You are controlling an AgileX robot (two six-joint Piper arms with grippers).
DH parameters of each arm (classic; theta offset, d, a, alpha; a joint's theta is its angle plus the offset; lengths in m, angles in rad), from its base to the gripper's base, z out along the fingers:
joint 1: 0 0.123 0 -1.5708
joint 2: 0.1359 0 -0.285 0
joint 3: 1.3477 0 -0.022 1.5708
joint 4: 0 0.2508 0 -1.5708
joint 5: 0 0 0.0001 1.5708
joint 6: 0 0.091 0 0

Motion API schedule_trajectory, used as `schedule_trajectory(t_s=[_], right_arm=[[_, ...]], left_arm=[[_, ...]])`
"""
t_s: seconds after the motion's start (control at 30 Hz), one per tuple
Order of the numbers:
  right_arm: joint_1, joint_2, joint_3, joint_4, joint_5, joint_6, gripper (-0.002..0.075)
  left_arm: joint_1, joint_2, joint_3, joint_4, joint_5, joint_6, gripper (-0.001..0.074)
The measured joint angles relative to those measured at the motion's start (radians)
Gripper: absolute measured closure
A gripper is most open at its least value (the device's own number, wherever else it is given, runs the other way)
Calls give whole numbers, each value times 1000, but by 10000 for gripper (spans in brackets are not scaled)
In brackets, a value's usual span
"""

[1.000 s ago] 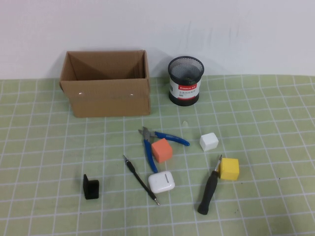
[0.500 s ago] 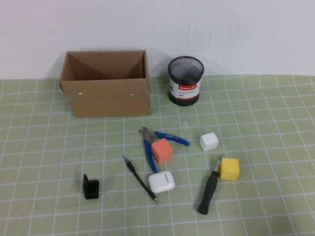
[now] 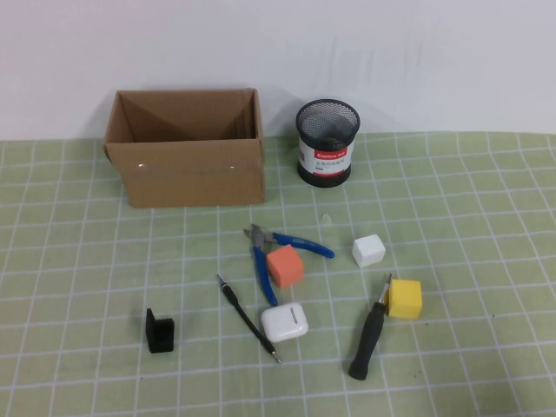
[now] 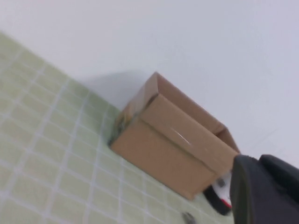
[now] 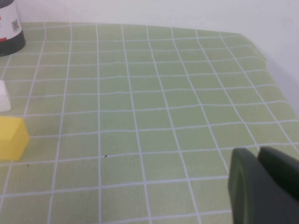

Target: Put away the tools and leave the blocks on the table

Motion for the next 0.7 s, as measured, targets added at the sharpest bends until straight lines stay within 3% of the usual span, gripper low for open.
schedule_trajectory(t_s=[0.2,0.43,0.7], right_arm=[[0,0,0,0,0,0,736],[0,0,0,0,0,0,736],[0,0,0,0,0,0,736]], left_arm=[[0,120,-155,-42,315,-74,738],[0,462,-497,-14,734,92,738],[0,831,-676,-37,857,309,738]])
